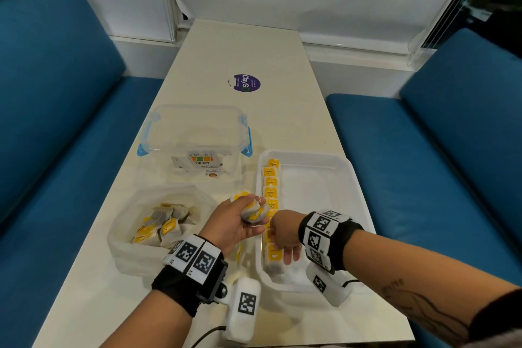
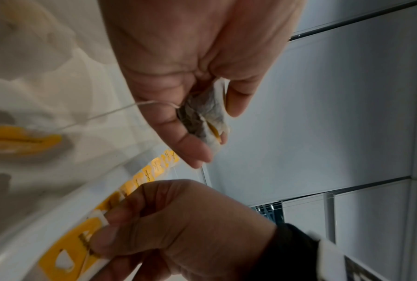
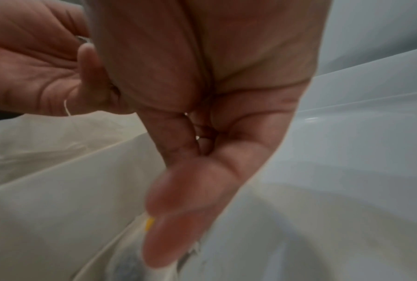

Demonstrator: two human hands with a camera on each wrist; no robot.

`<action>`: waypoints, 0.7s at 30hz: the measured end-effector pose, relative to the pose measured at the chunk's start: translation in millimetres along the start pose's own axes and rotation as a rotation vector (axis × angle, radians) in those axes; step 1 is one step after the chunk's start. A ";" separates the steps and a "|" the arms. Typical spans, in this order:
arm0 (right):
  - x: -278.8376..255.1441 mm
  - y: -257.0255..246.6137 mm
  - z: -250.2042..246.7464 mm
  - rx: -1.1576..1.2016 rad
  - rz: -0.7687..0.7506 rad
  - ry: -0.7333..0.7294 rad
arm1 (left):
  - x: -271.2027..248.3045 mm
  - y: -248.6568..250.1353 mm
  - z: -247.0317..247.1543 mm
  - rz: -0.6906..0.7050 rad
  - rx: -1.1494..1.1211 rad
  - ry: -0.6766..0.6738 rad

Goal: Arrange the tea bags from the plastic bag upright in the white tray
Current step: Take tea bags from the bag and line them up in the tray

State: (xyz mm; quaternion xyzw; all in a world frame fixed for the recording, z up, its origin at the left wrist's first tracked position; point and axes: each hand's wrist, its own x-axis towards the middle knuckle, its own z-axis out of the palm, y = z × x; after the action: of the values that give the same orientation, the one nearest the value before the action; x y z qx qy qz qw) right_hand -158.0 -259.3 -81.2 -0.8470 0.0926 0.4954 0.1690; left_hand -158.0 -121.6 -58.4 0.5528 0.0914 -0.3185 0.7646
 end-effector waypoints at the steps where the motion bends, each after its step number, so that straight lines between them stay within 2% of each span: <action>1: 1.4 -1.0 -0.7 0.006 0.005 -0.002 | -0.1 0.0 0.2 -0.008 0.000 -0.003; 4: -3.2 -5.2 -4.3 -0.065 -0.006 0.052 | 0.4 1.2 0.8 -0.029 0.007 -0.007; 6: -13.0 -6.3 -12.1 -0.110 -0.046 0.168 | 1.6 1.2 0.5 -0.046 0.012 -0.018; 8: -23.0 -4.0 -23.7 -0.120 -0.110 0.347 | 2.9 1.0 -0.5 -0.076 0.021 -0.037; 10: -34.1 -0.8 -36.4 0.062 -0.224 0.556 | 3.6 1.2 -0.6 -0.112 0.038 -0.064; 12: -50.6 -0.5 -45.8 0.312 -0.372 0.684 | 4.2 1.4 1.7 -0.138 0.080 -0.090; 14: -66.3 -3.6 -48.8 0.331 -0.488 0.648 | 4.9 2.0 5.8 -0.155 0.144 -0.113; 17: -73.3 -7.7 -43.3 0.198 -0.513 0.560 | 4.5 4.5 13.0 -0.170 0.173 -0.155; 21: -75.5 -3.9 -40.6 0.261 -0.566 0.688 | 3.5 7.7 15.2 -0.151 0.125 -0.171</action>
State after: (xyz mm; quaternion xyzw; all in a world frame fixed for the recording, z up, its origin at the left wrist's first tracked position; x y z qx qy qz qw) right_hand -161.1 -271.8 3.6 -0.9257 -0.0299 0.1043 0.3624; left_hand -154.0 -135.3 -48.4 0.5616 0.0473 -0.4262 0.7076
